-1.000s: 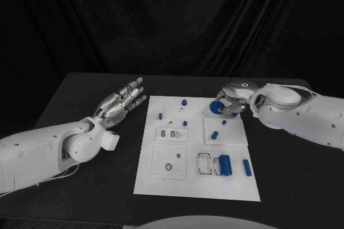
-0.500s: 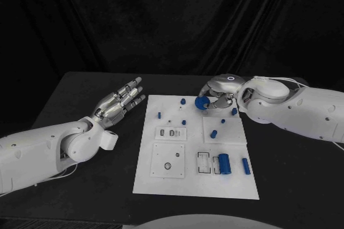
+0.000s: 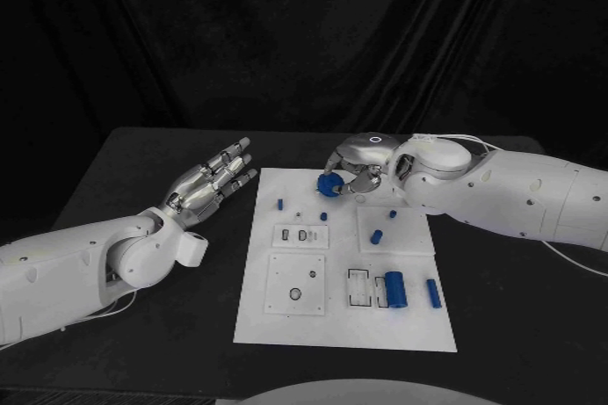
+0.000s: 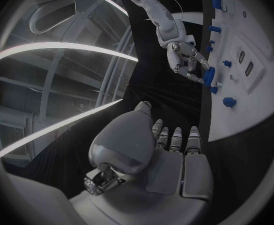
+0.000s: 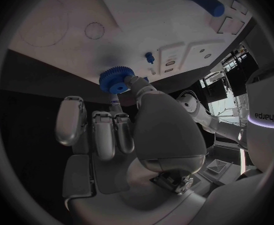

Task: Assemble the parts on the task board

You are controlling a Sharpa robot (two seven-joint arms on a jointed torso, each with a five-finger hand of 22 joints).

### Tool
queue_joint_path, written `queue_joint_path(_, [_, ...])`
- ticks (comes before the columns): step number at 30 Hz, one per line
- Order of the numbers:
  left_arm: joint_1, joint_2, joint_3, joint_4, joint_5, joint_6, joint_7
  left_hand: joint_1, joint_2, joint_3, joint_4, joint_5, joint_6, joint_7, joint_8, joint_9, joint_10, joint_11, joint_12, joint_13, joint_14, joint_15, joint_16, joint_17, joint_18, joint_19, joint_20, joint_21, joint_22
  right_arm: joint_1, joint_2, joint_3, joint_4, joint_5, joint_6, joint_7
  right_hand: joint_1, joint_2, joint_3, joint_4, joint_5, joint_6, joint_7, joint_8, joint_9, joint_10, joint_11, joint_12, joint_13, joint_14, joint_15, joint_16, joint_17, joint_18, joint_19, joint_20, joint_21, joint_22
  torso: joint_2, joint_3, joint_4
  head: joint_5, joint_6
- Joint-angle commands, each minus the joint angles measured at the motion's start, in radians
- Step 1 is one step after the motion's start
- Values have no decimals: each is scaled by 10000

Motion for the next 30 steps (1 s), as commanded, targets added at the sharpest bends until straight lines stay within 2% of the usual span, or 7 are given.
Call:
queue_joint_path(1, [9,36,7,-3,-46,197,67,109,6,48,6,49,-1,40,38,5,-7,57,-65,-10,-5,83,-36,-12,154,-12,68,-57,-16,-61,139,7,-159,53,186,103,-58,47,67,0,-97,20,-16,630,1367,1056,73,25,2633,1076,48,26,2632,-138,82,-1,72,747,0,8,1,-1,-9])
queue_joint_path(5, [9,64,7,-16,-46,217,54,109,6,48,6,49,-1,40,38,5,-7,57,-65,-10,-5,83,-36,-12,154,-12,68,-57,-16,-127,363,7,-342,54,222,153,-75,41,95,1,-147,-14,1,597,1365,1056,89,25,2633,1076,61,26,2632,-139,92,10,74,755,-16,5,-31,44,-41])
queue_joint_path(17, [9,101,7,-42,-46,243,22,126,3,65,-1,61,-8,48,36,4,-7,67,-65,-10,-5,98,-36,-12,153,-12,74,-57,-16,-205,732,7,-580,55,346,196,-111,28,192,-2,-262,-174,45,456,1335,1056,116,25,2633,1076,92,26,2632,-123,60,45,6,729,-2,11,-30,19,-98])
queue_joint_path(22, [9,117,7,-50,-46,258,11,126,3,65,-1,61,-8,48,36,4,-7,67,-65,-10,-5,98,-36,-12,153,-12,74,-57,-16,-210,823,7,-677,55,395,187,-185,-55,416,-8,-333,-825,51,-35,1106,1056,101,25,2633,1076,91,26,2632,-64,-96,67,-244,608,1,10,-35,1,-97])
queue_joint_path(25, [9,124,7,-57,-46,267,2,126,3,65,-1,61,-8,48,36,4,-7,67,-65,-10,-5,98,-36,-12,153,-12,74,-57,-16,-211,860,7,-708,55,433,176,-213,-95,503,-14,-372,-1024,21,-201,1008,1056,84,25,2633,1076,81,26,2632,-42,-162,64,-352,559,-5,9,-52,12,-100])
queue_joint_path(26, [9,126,7,-59,-46,269,0,126,3,65,-1,61,-8,48,36,4,-7,67,-65,-10,-5,98,-36,-12,153,-12,74,-57,-16,-212,871,7,-715,55,448,170,-244,-126,569,-17,-444,-1251,-20,-389,907,1056,42,25,2633,1076,59,26,2632,-15,-228,46,-462,508,-10,9,-60,17,-105])
queue_joint_path(30, [9,134,7,-68,-46,286,-18,137,1,76,-4,68,-3,54,36,5,-7,73,-65,-10,-5,105,-36,-12,152,-12,78,-57,-16,-217,903,7,-738,55,496,151,-276,-158,673,-65,-767,-2015,-168,-730,591,1056,-66,25,2633,1076,-33,26,2632,46,-396,-29,-773,364,-18,8,-69,21,-121])
